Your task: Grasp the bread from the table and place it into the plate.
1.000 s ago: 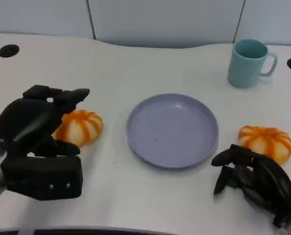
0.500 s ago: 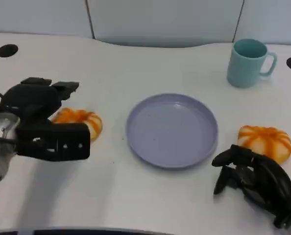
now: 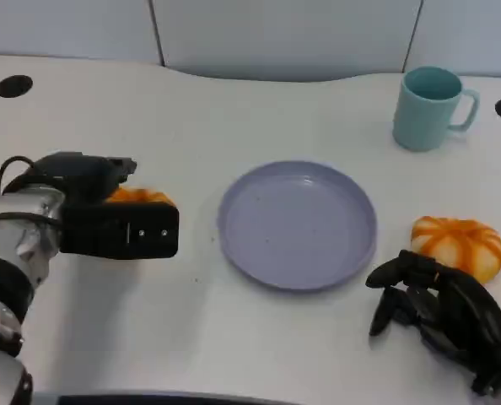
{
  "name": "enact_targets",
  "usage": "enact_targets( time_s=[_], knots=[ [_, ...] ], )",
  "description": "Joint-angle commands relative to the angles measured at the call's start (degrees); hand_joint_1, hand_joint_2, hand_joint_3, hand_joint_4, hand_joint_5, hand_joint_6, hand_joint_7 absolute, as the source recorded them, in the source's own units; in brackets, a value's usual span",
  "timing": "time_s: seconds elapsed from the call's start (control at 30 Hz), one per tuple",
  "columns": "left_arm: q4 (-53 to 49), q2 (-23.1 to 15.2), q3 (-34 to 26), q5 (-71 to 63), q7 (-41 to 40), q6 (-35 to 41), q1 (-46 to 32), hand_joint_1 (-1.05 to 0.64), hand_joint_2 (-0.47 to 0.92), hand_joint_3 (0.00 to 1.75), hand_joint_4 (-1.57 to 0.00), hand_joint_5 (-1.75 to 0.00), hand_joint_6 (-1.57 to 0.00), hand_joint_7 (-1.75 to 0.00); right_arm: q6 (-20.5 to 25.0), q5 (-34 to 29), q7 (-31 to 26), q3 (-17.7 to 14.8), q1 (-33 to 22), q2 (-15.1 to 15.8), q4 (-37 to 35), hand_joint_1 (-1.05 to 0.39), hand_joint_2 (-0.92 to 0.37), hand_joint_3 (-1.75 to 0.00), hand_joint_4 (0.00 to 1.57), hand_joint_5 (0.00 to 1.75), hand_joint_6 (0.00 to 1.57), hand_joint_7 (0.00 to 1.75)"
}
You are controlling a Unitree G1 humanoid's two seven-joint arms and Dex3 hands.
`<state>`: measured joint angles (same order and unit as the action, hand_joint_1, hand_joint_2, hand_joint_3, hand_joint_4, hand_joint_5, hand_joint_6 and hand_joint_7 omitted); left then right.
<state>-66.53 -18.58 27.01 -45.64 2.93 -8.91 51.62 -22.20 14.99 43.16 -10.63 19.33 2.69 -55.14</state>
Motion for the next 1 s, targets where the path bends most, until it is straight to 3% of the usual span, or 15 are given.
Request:
enact_targets(
  time_s=[0.03, 0.37, 1.0],
  knots=[
    [-3.89, 1.49, 1.98, 0.08, -1.29, 1.17, 2.52, -0.86, 0.85, 0.00, 0.00, -0.33, -0.20, -0.02, 1.74, -0.10, -0.11, 0.25, -2.51, 0.32, -0.33, -0.56, -0.92, -0.09, 0.60, 1.57, 0.73, 1.00],
    [-8.21, 4.96, 4.84, 0.63, -1.26, 5.16, 3.69, -0.83, 0.83, 0.00, -0.01, -0.34, -0.22, -0.03, 2.41, 0.49, 0.37, 0.22, -3.20, 0.03, 0.81, -0.56, -0.92, -0.10, 0.60, 1.55, 0.73, 0.98],
    [-11.00, 6.88, 6.79, 0.85, -3.01, 5.96, 1.71, -0.79, 0.82, 0.00, -0.05, -0.36, -0.23, -0.02, 4.20, 0.75, 0.13, 1.06, -4.89, 0.17, 4.46, -0.59, -0.92, -0.11, 0.60, 1.57, 0.72, 1.01]
  ],
)
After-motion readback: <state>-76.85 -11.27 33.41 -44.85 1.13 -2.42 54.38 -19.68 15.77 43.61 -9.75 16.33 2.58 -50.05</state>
